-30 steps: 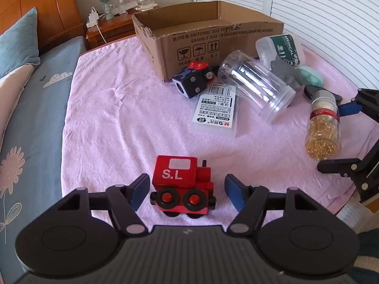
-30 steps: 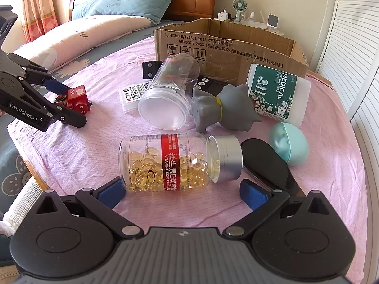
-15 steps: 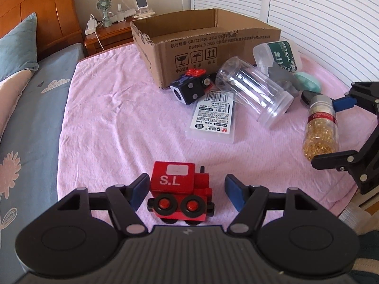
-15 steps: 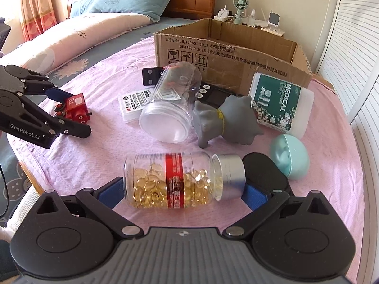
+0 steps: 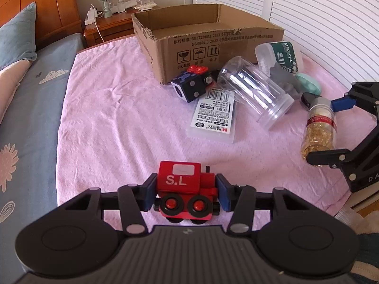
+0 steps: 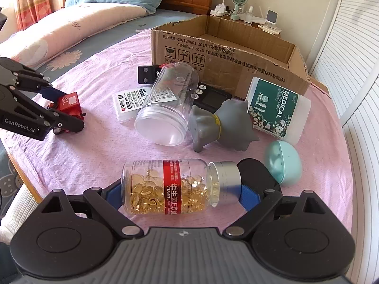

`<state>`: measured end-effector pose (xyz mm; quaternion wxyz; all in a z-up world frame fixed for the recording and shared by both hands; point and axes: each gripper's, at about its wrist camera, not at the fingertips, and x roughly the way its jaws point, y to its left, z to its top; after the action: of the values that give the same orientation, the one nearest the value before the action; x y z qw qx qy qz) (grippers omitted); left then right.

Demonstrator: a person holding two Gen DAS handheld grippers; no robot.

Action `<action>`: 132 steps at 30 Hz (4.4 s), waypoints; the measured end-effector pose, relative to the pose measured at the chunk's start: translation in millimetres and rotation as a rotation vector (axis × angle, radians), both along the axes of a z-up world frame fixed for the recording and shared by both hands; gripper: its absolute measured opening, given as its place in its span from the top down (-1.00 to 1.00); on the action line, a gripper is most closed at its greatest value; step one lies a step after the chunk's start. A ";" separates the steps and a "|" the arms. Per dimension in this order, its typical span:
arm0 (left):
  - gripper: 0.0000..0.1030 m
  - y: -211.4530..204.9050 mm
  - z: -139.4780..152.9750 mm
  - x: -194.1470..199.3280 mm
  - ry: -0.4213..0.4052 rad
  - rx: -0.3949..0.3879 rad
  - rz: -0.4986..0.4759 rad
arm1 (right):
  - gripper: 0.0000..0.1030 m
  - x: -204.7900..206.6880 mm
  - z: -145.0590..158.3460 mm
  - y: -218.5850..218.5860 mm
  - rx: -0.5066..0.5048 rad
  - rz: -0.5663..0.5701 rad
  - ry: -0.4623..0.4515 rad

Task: Organize rigid objects
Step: 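Carry the train and capsule bottle into the box and release both, then move the left tool toward the clear plastic jar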

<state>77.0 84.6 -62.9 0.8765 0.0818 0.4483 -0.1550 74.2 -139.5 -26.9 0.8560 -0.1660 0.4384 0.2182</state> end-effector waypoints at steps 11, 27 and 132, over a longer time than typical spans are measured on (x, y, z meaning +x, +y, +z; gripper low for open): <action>0.02 -6.1 43.4 10.5 -0.006 -0.045 -0.045 | -0.86 9.9 35.0 -10.5 0.034 0.051 -0.029; 0.02 -62.1 115.4 130.9 -0.111 -0.042 -0.076 | -0.86 90.4 99.3 -30.9 0.114 0.020 -0.180; -0.99 -50.6 44.5 32.3 -0.126 -0.214 -0.056 | -1.00 37.0 -26.8 -87.4 0.059 -0.443 -0.026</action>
<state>109.3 34.0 -18.4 0.9021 0.0099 0.3706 -0.2210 111.2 -226.9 -53.7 0.8930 -0.0432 0.4465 0.0356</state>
